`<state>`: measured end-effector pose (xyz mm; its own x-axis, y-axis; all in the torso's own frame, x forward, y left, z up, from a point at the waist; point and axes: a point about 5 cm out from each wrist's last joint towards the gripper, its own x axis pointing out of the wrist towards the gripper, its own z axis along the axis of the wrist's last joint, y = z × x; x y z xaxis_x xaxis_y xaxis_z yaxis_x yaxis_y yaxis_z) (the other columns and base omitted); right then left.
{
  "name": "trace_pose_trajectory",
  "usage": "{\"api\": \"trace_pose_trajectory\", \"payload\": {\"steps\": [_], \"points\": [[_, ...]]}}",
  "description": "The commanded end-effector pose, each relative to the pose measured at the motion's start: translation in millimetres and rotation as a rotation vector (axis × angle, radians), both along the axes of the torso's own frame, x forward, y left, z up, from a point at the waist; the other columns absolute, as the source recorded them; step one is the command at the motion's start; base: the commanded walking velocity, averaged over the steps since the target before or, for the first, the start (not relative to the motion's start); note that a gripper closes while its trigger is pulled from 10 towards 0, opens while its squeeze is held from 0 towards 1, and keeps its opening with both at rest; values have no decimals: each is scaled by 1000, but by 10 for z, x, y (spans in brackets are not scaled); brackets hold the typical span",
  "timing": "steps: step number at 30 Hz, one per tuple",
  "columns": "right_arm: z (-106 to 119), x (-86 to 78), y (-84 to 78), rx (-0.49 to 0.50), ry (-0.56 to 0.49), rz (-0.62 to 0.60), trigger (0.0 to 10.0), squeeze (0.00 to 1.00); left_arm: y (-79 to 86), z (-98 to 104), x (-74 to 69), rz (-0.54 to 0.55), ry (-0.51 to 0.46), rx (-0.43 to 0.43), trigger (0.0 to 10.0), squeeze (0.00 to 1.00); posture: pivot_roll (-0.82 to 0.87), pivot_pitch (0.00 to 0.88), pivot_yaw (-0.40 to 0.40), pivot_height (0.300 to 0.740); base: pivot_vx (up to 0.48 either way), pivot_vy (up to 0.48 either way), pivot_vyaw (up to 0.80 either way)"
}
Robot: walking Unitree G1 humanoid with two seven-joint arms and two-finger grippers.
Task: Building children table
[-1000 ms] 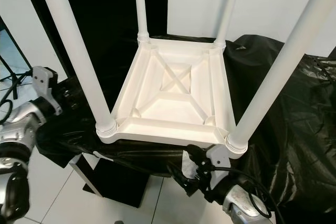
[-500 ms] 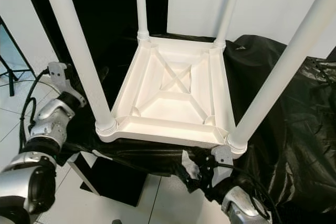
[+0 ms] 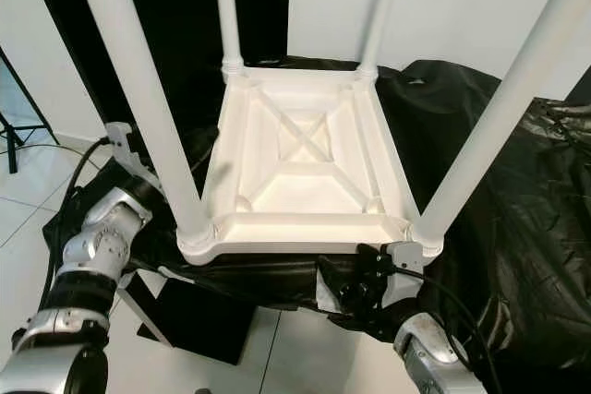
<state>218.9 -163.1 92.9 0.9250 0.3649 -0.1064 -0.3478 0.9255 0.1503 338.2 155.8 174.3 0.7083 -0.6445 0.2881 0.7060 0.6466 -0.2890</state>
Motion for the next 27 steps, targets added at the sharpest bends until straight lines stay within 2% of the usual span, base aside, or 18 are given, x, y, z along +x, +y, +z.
{"api": "trace_pose_trajectory", "payload": {"steps": [1, 3, 4, 5, 6, 7, 10, 13, 14, 19, 22, 24, 27], "points": [[-53, 32, -58, -13, 36, -24, 10000, 0, -198, 71, -267, -455, -170, -3, 10000, 0, -76, 0, -44, 740, 0, 0, 0], [-50, 62, -73, -21, 32, -23, 10000, 0, -251, 86, -373, -485, -160, -19, 10000, 0, -70, 0, -44, 740, 0, 0, 0], [-50, 62, -73, -21, 32, -23, 10000, 0, -251, 86, -373, -485, -160, -19, 10000, 0, -70, 0, -44, 740, 0, 0, 0], [-51, 119, -111, -42, 31, -24, 10000, 0, -321, 99, -526, -524, -165, -24, 10000, 0, -65, 0, -44, 740, 0, 0, 0], [-51, 119, -111, -42, 31, -24, 10000, 0, -321, 99, -526, -524, -165, -24, 10000, 0, -65, 0, -44, 740, 0, 0, 0], [-49, 164, -143, -54, 30, -25, 10000, 0, -371, 118, -630, -540, -166, -29, 10000, 0, -60, 0, -46, 740, 0, 0, 0], [-39, 238, -188, -60, 26, -24, 10000, 0, -449, 145, -760, -553, -158, -44, 10000, 0, -53, 0, -49, 740, 0, 0, 0], [-32, 288, -211, -67, 20, -21, 10000, 0, -502, 150, -820, -549, -159, -42, 10000, 0, -46, 0, -50, 740, 0, 0, 0], [-16, 361, -232, -81, 7, -12, 10000, 0, -578, 159, -892, -537, -163, -42, 10000, 0, -42, 0, -49, 740, 0, 0, 0], [6, 486, -255, -95, -7, -4, 10000, 0, -714, 162, -966, -509, -160, -44, 10000, 0, -37, 0, -47, 740, 0, 0, 0], [42, 638, -253, -101, -32, 8, 10000, 0, -858, 172, -1068, -484, -143, -51, 10000, 0, -38, 0, -41, 740, 0, 0, 0], [49, 661, -250, -99, -36, 9, 10000, 0, -875, 175, -1084, -482, -138, -53, 10000, 0, -38, 0, -41, 740, 0, 0, 0], [70, 832, -217, -119, -48, 25, 10000, 0, -1112, 198, -1061, -456, -129, -103, 10000, 0, -9, 0, -52, 740, 0, 0, 0]]}}
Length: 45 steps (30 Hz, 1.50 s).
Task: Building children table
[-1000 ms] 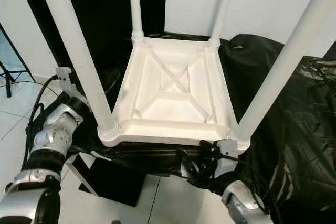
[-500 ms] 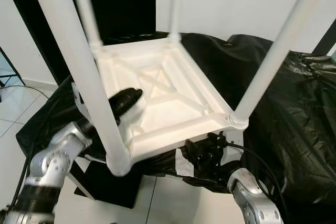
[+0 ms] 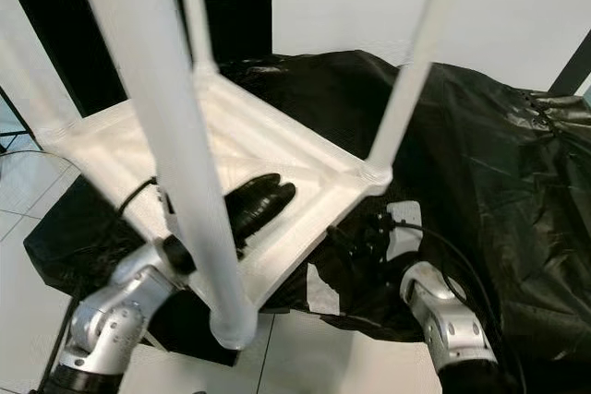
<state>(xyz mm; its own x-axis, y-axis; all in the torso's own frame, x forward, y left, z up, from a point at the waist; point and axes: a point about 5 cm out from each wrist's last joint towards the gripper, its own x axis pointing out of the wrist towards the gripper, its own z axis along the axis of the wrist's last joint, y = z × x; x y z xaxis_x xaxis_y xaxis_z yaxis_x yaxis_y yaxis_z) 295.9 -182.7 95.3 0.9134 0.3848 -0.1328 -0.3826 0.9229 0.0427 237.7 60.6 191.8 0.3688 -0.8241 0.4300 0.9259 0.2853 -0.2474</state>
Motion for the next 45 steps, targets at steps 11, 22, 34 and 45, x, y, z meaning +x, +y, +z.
{"api": "trace_pose_trajectory", "payload": {"steps": [11, 22, 34, 45], "points": [[9, 112, -83, -14, -53, -65, 10000, 0, -517, 20, 114, 21, -63, 77, 10000, 0, -9, 0, -27, 740, 0, 0, 0], [37, -72, -259, -40, -131, -223, 10000, 0, -22, -86, 264, 21, -147, 292, 10000, 0, -30, 0, 13, 740, 0, 0, 0], [174, -225, -276, -73, -216, -222, 10000, 0, 714, -146, 313, 17, -221, 566, 10000, 0, -15, 0, 8, 740, 0, 0, 0], [293, -364, -313, -88, -241, -165, 10000, 0, 1184, -170, 141, -60, -184, 737, 10000, 0, 3, 0, -9, 740, 0, 0, 0]]}}
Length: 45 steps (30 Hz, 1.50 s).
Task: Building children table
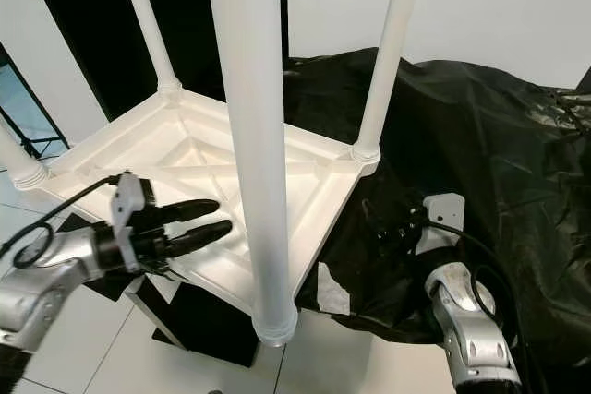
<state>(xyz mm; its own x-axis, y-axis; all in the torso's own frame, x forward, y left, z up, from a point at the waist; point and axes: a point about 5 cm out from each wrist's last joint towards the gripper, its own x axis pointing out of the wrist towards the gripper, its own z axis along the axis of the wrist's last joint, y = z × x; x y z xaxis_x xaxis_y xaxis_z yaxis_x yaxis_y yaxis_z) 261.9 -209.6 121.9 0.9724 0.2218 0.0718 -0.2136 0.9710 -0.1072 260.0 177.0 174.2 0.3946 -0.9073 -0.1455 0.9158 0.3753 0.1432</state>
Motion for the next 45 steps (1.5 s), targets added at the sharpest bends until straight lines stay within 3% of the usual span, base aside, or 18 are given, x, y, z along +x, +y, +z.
{"api": "trace_pose_trajectory", "payload": {"steps": [1, 4, 7, 8, 14, 15, 16, 17, 18, 26, 28, 30, 38, 39, 42, 43, 44, 45], "points": [[28, -24, -44, -7, 1, 3, 10000, 0, 20, 5, -81, -111, 11, 44, 10000, 0, 3, 0, -9, 740, 0, 0, 0], [36, -39, -56, -14, 4, 8, 10000, 0, 61, -15, -101, -120, 8, 87, 10000, 0, 4, 0, -12, 740, 0, 0, 0], [50, -93, -34, -48, 4, 35, 10000, 0, 201, -200, -125, -152, -12, 324, 10000, 0, 5, 0, -17, 740, 0, 0, 0], [40, -116, 6, -51, 9, 49, 10000, 0, 219, -245, -130, -166, -7, 374, 10000, 1000, 4, 0, -18, 740, 0, 0, 0], [18, -185, 151, -42, 20, 92, 10000, 0, 211, -321, -132, -191, -61, 490, 10000, 1000, -7, 0, -11, 740, 0, 0, 0], [23, -193, 155, -40, 21, 93, 10000, 0, 220, -336, -136, -199, -65, 516, 10000, 725, -8, 0, -11, 740, 0, 0, 0], [23, -193, 155, -40, 21, 93, 10000, 0, 220, -336, -136, -199, -65, 516, 10000, 725, -8, 0, -11, 740, 0, 0, 0], [29, -199, 153, -40, 21, 93, 10000, 0, 222, -346, -126, -198, -71, 527, 10000, 71, -14, 0, -6, 740, 0, 0, 0], [36, -203, 144, -42, 20, 87, 10000, 0, 219, -354, -104, -194, -80, 537, 10000, 0, -20, 0, 0, 740, 0, 0, 0], [61, -222, 139, -42, 14, 73, 10000, 0, 196, -422, -8, -182, -89, 573, 10000, 0, -38, 0, 19, 740, 0, 0, 0], [75, -233, 154, -39, 11, 66, 10000, 0, 155, -479, 91, -165, -88, 582, 510, 0, -46, 0, 28, 740, 0, 0, 0], [78, -233, 159, -38, 10, 63, 10000, 0, 131, -496, 141, -150, -86, 578, 0, 0, -47, 0, 29, 740, 0, 0, 0], [99, -216, 151, -30, 2, 41, 10000, 0, 47, -506, 289, -175, -114, 626, 0, 0, -54, 0, 46, 740, 0, 0, 0], [100, -215, 147, -30, 0, 38, 10000, 0, 32, -504, 308, -183, -129, 639, 3176, 0, -55, 0, 47, 740, 0, 0, 0], [104, -218, 144, -19, -7, 23, 10000, 0, -10, -513, 360, -186, -148, 662, 4431, 0, -53, 0, 54, 740, 0, 0, 0], [104, -218, 144, -19, -7, 23, 10000, 0, -10, -513, 360, -186, -148, 662, 4431, 0, -53, 0, 54, 740, 0, 0, 0], [107, -220, 147, -15, -11, 16, 10000, 0, -27, -519, 374, -185, -150, 665, 1059, 0, -53, 0, 56, 740, 0, 0, 0], [107, -220, 147, -15, -11, 16, 10000, 0, -27, -519, 374, -185, -150, 665, 1059, 0, -53, 0, 56, 740, 0, 0, 0]]}}
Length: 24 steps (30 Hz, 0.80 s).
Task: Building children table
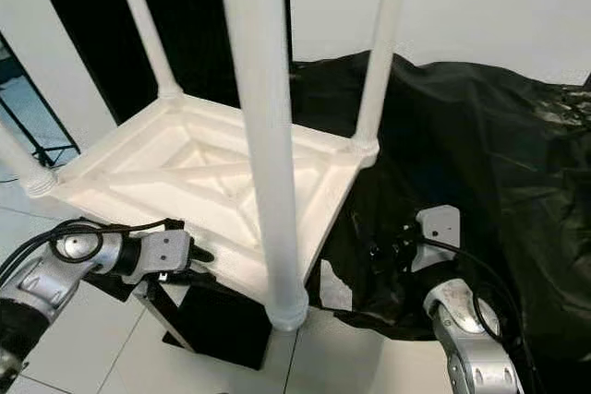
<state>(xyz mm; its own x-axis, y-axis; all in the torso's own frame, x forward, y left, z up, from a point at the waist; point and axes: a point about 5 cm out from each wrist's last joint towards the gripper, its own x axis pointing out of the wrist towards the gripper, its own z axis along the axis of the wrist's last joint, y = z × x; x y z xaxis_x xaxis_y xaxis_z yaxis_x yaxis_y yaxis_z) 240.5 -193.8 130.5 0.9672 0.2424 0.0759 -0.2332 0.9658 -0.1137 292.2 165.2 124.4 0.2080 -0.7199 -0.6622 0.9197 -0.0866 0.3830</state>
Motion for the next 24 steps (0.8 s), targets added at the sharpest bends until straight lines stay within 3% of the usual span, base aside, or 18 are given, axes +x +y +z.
{"api": "trace_pose_trajectory", "payload": {"steps": [1, 7, 8, 9, 10, 12, 14, 15, 18, 19, 22, 24], "points": [[39, -18, -4, 0, -25, -25, 10000, 0, 44, -30, 90, 109, -45, -13, 0, 0, -54, 0, 57, 740, 0, 0, 0], [44, -89, -41, 21, -46, -115, 10000, 0, -103, -37, 185, 133, -82, -49, 0, 0, -60, 0, 56, 740, 0, 0, 0], [8, -144, -108, 21, -39, -192, 10000, 0, -193, -33, 211, 137, -94, -83, 2078, 0, -69, 0, 60, 740, 0, 0, 0], [-8, -175, -141, 19, -37, -227, 10000, 0, -229, -33, 216, 132, -105, -93, 5255, 0, -73, 0, 61, 740, 0, 0, 0], [-8, -175, -141, 19, -37, -227, 10000, 0, -229, -33, 216, 132, -105, -93, 5255, 0, -73, 0, 61, 740, 0, 0, 0], [-43, -251, -214, 6, -36, -317, 10000, 0, -288, -47, 226, 128, -132, -102, 9098, 0, -79, 0, 64, 740, 0, 0, 0], [-43, -251, -214, 6, -36, -317, 10000, 0, -288, -47, 226, 128, -132, -102, 9098, 0, -79, 0, 64, 740, 0, 0, 0], [-52, -293, -239, 8, -42, -355, 10000, 0, -316, -53, 239, 133, -146, -109, 10000, 0, -86, 0, 69, 740, 0, 0, 0], [-71, -375, -203, 5, -41, -339, 10000, 0, -356, -55, 247, 136, -141, -131, 10000, 0, -96, 0, 78, 740, 0, 0, 0], [-76, -410, -168, 14, -37, -315, 10000, 0, -366, -43, 242, 142, -116, -158, 10000, 1000, -100, 0, 85, 740, 0, 0, 0], [-84, -444, -119, 11, -28, -273, 10000, 0, -377, -10, 230, 141, -91, -203, 10000, 1000, -100, 0, 85, 740, 0, 0, 0], [-109, -493, -60, -11, -7, -225, 10000, 0, -388, 82, 210, 147, -54, -299, 10000, 1000, -98, 0, 86, 740, 0, 0, 0]]}}
